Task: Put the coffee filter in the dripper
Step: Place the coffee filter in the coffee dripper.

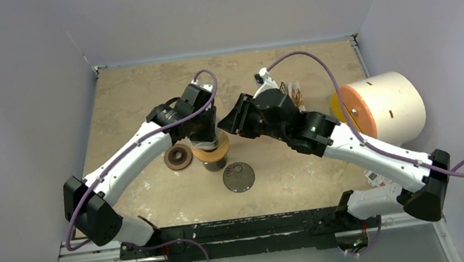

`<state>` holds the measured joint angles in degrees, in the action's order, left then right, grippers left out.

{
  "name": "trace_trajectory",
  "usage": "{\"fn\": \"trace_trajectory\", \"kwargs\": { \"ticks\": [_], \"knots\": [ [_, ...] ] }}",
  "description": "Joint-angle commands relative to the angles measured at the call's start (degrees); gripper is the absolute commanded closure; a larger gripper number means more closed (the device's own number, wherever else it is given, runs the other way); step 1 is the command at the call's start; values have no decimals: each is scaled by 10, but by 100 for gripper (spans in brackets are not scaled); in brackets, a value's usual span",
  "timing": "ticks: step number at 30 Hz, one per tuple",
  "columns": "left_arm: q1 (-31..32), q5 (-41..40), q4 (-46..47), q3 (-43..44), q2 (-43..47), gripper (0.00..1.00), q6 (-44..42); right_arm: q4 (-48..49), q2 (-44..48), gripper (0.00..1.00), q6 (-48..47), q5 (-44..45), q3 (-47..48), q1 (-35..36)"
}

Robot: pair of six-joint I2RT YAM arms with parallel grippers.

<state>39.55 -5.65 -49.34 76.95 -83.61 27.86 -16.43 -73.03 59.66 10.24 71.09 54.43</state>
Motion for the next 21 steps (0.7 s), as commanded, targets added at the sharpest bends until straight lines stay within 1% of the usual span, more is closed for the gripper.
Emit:
{"fn": "trace_trajectory", "kwargs": {
  "ticks": [1, 7, 16, 21],
  "knots": [
    [3, 13, 7, -3, -6, 71, -8, -14, 47, 57, -28, 50, -11, 2],
    [3, 16, -3, 3, -1, 65, -13, -31, 87, 54, -44, 91, -33, 1],
    [3, 26, -18, 8, 1, 51, -26, -35, 102, 52, -51, 100, -48, -3],
    [3, 32, -20, 9, -3, 50, -29, -34, 103, 52, -50, 96, -51, -4]
  ]
}}
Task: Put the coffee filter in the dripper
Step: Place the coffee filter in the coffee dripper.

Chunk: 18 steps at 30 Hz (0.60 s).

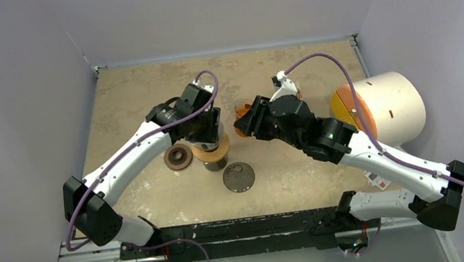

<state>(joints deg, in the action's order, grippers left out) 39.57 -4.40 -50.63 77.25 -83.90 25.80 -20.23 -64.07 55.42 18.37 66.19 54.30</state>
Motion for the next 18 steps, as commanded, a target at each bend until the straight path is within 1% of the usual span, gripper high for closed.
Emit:
{"fn": "trace_trajectory", "kwargs": {
  "ticks": [1, 3, 6, 7, 10, 13, 18],
  "knots": [
    [3, 21, -7, 7, 0, 50, -8, 4, 14, 52, -8, 15, -3, -3],
    [3, 22, -7, 11, 1, 51, -8, 5, 16, 52, -7, 14, -4, -3],
    [3, 25, -10, 21, 1, 56, -12, 5, 18, 52, -6, 14, -5, -3],
    [3, 26, -13, 26, 0, 59, -13, 5, 19, 52, -6, 14, -6, -3],
    [3, 26, -19, 40, -3, 72, -17, 6, 21, 52, -5, 13, -8, -3],
    [3, 26, -25, 52, -3, 82, -18, 7, 22, 52, -5, 13, -10, -3],
    [3, 20, -36, 69, -5, 95, -23, 8, 24, 52, -4, 10, -15, -3]
  ]
}}
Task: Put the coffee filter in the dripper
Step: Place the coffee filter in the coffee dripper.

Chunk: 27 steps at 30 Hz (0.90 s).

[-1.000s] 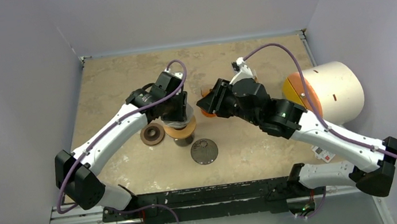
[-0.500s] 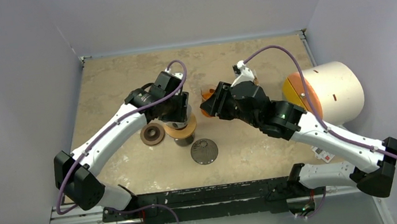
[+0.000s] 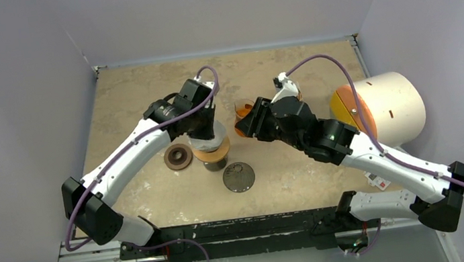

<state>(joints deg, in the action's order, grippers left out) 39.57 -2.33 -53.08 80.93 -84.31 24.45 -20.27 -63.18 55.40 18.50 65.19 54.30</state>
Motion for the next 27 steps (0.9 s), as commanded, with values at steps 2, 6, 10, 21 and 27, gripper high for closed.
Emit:
{"fn": "trace_trajectory", "kwargs": {
  "ticks": [2, 6, 10, 21, 27],
  "knots": [
    [4, -7, -18, 37, -4, 100, -11, 9, 15, 52, -4, 9, -7, -3],
    [4, -14, -20, 31, -7, 100, -12, 11, 17, 52, -3, 9, -12, -3],
    [3, -14, -20, 15, -9, 100, -10, 10, 19, 52, -4, 10, -15, -3],
    [3, 5, -15, -14, -18, 100, -13, 12, 17, 52, -6, 10, -19, -3],
    [3, 9, -7, -25, -23, 100, -16, 15, 18, 51, -4, 8, -23, -3]
  ]
}}
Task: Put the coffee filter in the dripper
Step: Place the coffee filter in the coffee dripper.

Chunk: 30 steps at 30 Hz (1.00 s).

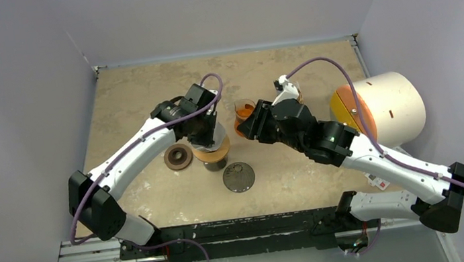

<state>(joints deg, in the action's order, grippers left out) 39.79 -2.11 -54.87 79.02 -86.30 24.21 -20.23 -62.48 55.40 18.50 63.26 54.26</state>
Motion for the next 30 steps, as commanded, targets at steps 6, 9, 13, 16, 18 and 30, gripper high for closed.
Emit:
{"fn": "trace_trajectory", "kwargs": {
  "ticks": [6, 9, 13, 16, 18, 30],
  "knots": [
    [2, 11, 16, -14, -9, 100, -13, 17, 16, 51, -2, 12, -12, -3],
    [1, 11, 16, -16, -9, 99, -13, 19, 18, 52, -1, 10, -15, -3],
    [1, 11, 15, -16, -8, 95, -14, 20, 18, 51, -1, 10, -18, -3],
    [2, 11, 14, -17, -7, 88, -14, 23, 19, 51, 0, 10, -20, -3],
    [2, 11, 14, -18, -6, 85, -14, 23, 18, 51, 0, 9, -21, -3],
    [2, 12, 17, -28, -9, 77, -16, 27, 17, 51, 2, 7, -23, -3]
  ]
}}
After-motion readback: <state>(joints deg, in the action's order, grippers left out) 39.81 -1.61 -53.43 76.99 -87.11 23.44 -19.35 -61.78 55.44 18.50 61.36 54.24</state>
